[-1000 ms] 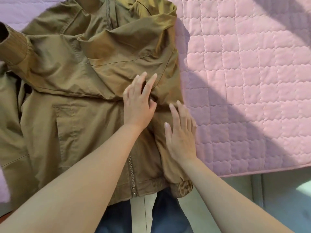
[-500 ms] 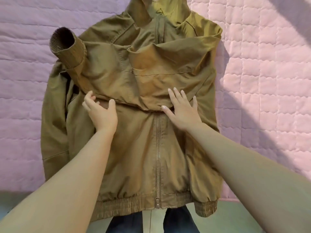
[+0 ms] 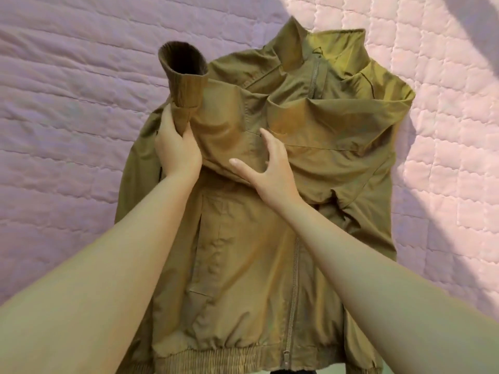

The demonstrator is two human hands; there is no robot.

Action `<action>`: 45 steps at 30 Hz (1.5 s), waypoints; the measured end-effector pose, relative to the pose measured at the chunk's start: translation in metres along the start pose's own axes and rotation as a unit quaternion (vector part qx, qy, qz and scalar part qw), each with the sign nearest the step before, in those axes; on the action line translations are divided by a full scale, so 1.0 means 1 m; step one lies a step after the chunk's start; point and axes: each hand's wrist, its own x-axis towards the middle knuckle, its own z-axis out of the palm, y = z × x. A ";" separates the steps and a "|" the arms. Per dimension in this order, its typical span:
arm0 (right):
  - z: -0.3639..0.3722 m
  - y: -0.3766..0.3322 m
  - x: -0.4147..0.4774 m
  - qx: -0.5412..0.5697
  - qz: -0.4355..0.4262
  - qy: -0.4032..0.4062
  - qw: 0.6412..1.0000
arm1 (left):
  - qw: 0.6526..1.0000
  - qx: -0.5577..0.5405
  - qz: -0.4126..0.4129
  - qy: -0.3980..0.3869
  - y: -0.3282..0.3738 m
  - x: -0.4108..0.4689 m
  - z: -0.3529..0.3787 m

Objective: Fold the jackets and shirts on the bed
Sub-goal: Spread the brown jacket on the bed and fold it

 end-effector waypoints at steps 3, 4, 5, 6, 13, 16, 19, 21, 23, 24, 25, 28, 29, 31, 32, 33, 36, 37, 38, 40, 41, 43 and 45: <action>0.015 -0.044 0.020 0.219 0.073 -0.014 0.973 | 0.982 0.071 0.160 -0.067 0.001 -0.025 0.004; 0.018 -0.053 0.027 0.272 0.095 0.003 0.958 | 0.967 0.100 0.207 -0.106 0.000 -0.033 0.007; 0.020 -0.059 0.033 0.305 0.119 0.037 0.944 | 0.949 0.132 0.254 -0.135 -0.001 -0.041 0.010; 0.018 -0.061 0.037 0.329 0.143 0.075 0.931 | 0.929 0.163 0.298 -0.148 -0.003 -0.048 0.015; -0.046 -0.059 0.034 0.511 0.135 0.041 0.848 | 0.966 0.124 0.210 -0.090 0.005 -0.068 0.035; -0.077 -0.053 0.027 0.604 0.114 -0.011 0.789 | 0.976 0.088 0.185 -0.073 0.018 -0.074 0.038; -0.105 -0.020 0.025 0.639 0.127 0.051 0.757 | 0.957 0.168 0.223 -0.075 0.026 -0.091 0.040; -0.116 0.015 0.017 0.618 0.184 0.158 0.748 | 0.923 0.251 0.272 -0.103 0.017 -0.101 0.044; -0.123 0.049 0.010 0.586 0.241 0.218 0.742 | 0.875 0.330 0.297 -0.191 0.003 -0.105 0.048; -0.125 0.064 0.006 0.571 0.264 0.231 0.743 | 0.845 0.372 0.295 -0.245 -0.002 -0.104 0.050; -0.127 0.076 0.002 0.552 0.284 0.235 0.748 | 0.815 0.410 0.281 -0.299 -0.008 -0.102 0.052; -0.140 0.098 0.004 0.476 0.280 0.240 0.799 | 0.783 0.422 0.242 -0.387 -0.012 -0.095 0.057; -0.145 0.100 0.009 0.462 0.253 0.247 0.813 | 0.794 0.395 0.266 -0.377 -0.009 -0.093 0.057; -0.152 0.098 0.012 0.465 0.192 0.262 0.823 | 0.821 0.323 0.343 -0.323 0.004 -0.095 0.061; -0.155 0.097 0.012 0.448 0.176 0.276 0.832 | 0.825 0.303 0.376 -0.295 0.010 -0.096 0.066; -0.156 0.099 0.010 0.382 0.174 0.294 0.859 | 0.821 0.302 0.398 -0.277 0.016 -0.096 0.073; -0.154 0.103 -0.004 -0.052 0.111 0.336 0.934 | 0.782 0.382 0.392 -0.297 0.024 -0.094 0.100; -0.150 0.104 -0.007 -0.178 0.049 0.316 0.931 | 0.765 0.416 0.379 -0.312 0.020 -0.093 0.107; -0.147 0.104 -0.008 -0.266 -0.013 0.270 0.925 | 0.750 0.446 0.368 -0.323 0.015 -0.092 0.113; -0.141 0.113 -0.004 -0.389 -0.063 0.127 0.910 | 0.732 0.485 0.338 -0.339 0.003 -0.086 0.118; -0.142 0.121 0.000 -0.427 -0.038 0.063 0.901 | 0.730 0.495 0.317 -0.349 -0.001 -0.081 0.117; -0.148 0.137 0.005 -0.454 0.050 -0.019 0.890 | 0.731 0.501 0.270 -0.375 -0.009 -0.073 0.112; -0.152 0.144 0.011 -0.454 0.101 -0.061 0.883 | 0.735 0.499 0.242 -0.390 -0.015 -0.068 0.103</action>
